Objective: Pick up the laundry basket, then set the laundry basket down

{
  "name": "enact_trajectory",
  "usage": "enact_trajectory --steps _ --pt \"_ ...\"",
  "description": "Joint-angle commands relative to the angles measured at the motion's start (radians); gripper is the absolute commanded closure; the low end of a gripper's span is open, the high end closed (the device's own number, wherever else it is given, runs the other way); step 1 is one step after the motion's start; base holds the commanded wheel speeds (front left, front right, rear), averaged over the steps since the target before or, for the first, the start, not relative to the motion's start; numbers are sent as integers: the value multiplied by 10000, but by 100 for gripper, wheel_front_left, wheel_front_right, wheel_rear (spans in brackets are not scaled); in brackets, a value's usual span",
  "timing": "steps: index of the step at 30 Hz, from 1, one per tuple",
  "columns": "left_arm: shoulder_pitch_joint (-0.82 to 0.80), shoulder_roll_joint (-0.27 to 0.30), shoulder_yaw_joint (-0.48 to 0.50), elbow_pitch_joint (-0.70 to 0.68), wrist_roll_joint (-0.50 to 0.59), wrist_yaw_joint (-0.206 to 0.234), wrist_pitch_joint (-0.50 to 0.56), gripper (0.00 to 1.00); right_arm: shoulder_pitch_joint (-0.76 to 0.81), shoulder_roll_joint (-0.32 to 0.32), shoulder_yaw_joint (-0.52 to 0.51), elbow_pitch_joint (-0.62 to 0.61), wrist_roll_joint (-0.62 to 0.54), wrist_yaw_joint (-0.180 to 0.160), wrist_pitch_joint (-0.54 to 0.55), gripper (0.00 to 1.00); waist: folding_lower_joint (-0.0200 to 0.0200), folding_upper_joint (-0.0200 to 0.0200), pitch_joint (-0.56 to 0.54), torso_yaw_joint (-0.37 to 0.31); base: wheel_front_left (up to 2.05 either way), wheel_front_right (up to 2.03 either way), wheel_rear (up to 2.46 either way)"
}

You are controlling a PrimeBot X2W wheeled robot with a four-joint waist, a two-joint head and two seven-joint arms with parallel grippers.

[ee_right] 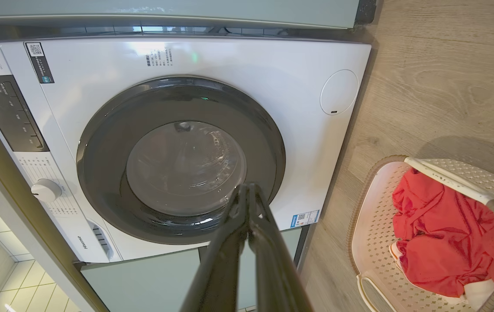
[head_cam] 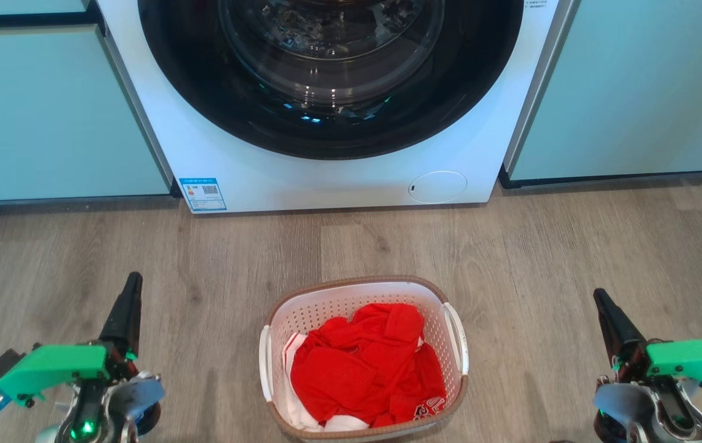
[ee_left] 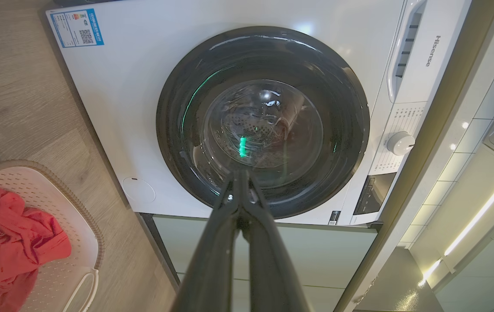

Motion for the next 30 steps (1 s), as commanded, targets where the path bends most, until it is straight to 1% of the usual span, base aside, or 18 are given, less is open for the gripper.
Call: enact_trajectory --steps 1,30 --pt "-479 46 325 -297 -24 -67 50 100 -630 -212 139 -374 39 23 70 100 0 0 -1 0 0 0 0" --pt "-483 19 364 -296 9 -67 82 100 -637 -156 59 -369 -27 23 134 100 0 0 -1 0 0 0 0"
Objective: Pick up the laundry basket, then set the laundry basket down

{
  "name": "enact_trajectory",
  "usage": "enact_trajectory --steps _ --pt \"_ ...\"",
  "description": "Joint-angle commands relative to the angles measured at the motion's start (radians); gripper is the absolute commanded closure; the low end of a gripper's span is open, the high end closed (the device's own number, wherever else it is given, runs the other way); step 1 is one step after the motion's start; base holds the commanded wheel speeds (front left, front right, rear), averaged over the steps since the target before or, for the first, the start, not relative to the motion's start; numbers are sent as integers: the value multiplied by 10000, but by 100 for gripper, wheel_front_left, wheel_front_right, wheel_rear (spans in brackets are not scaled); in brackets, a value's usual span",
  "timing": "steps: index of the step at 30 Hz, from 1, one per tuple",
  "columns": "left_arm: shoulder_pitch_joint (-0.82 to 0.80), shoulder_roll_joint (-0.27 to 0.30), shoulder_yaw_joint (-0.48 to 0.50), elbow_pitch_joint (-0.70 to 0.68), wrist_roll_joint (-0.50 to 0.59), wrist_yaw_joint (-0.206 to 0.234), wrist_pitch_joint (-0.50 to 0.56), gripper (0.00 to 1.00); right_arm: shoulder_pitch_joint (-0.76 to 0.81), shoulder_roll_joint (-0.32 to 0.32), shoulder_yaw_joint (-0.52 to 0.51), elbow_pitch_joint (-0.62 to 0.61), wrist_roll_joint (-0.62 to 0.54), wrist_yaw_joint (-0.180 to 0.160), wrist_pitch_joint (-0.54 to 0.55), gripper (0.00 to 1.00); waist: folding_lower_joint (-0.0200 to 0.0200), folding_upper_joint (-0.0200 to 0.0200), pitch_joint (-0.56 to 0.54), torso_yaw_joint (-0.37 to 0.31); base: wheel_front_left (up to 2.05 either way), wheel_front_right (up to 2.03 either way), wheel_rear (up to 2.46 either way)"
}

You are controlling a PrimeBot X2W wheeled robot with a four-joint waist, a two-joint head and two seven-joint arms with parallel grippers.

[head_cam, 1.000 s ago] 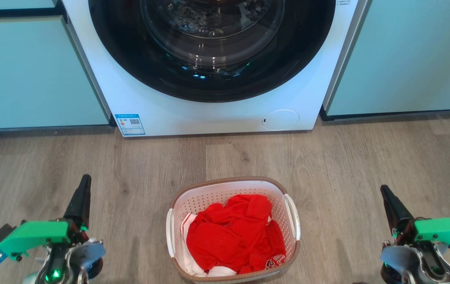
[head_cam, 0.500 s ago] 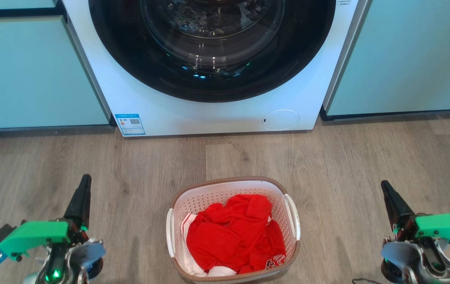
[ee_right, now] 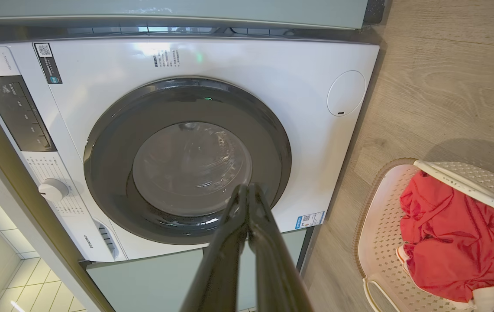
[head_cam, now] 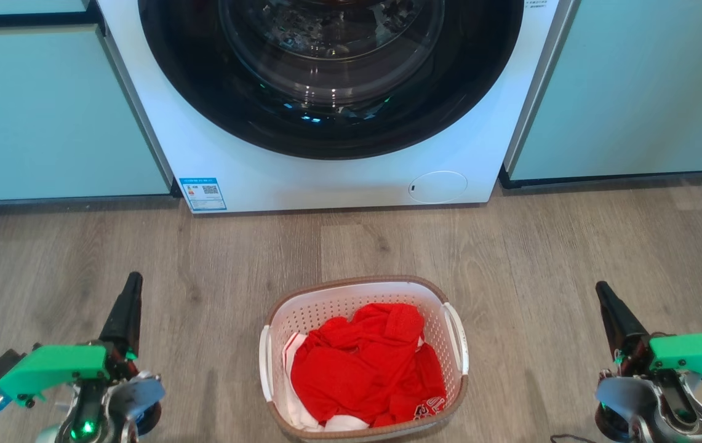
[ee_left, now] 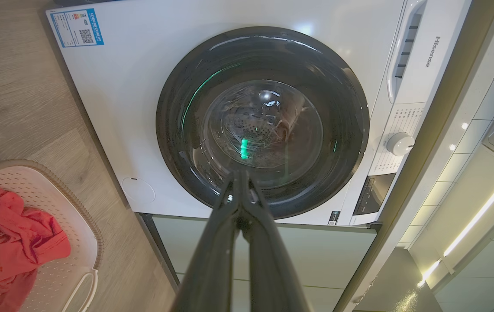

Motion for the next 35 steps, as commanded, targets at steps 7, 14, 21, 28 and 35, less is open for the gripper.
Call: enact_trajectory --steps 7,14,21,28,35 --pt "-481 39 348 -296 12 -67 70 100 -479 -148 148 -353 -34 23 58 100 0 0 0 0 0 0 0" --pt "-482 34 355 -296 18 -67 75 100 -480 -138 133 -352 -46 23 70 100 0 0 0 0 0 0 0" --pt "-482 30 361 -296 23 -67 81 100 -481 -129 120 -351 -58 23 81 100 0 0 0 0 0 0 0" --pt "-483 26 367 -296 28 -67 85 100 -483 -120 107 -351 -68 23 91 100 0 0 0 0 0 0 0" --pt "-483 22 372 -296 32 -67 89 100 -484 -112 96 -350 -78 23 100 100 0 0 0 0 0 0 0"
